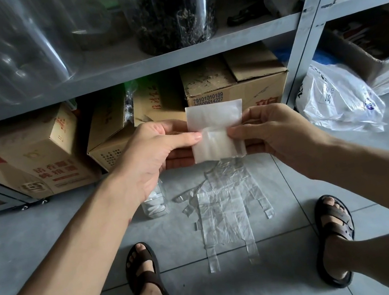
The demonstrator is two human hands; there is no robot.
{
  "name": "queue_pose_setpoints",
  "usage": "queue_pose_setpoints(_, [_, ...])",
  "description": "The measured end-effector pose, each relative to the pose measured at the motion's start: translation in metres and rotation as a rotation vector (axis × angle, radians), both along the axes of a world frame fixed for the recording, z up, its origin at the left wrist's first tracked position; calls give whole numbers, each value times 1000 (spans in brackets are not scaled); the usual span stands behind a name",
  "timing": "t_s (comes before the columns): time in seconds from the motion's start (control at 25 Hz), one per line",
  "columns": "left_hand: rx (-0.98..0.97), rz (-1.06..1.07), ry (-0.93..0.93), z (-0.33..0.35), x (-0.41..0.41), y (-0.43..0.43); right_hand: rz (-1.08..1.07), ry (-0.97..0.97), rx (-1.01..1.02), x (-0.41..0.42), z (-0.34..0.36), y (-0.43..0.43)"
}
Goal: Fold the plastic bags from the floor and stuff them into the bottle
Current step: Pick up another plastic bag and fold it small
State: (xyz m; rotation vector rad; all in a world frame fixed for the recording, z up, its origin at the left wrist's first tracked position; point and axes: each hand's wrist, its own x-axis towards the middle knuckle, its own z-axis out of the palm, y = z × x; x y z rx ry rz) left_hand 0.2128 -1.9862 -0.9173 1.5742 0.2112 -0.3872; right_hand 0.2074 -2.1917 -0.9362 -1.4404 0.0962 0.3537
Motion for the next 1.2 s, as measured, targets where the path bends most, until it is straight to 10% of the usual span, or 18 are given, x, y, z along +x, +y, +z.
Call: queue_pose_setpoints(1.2, [-73, -80, -71, 3, 1, 5, 41, -119, 13, 2, -1, -9])
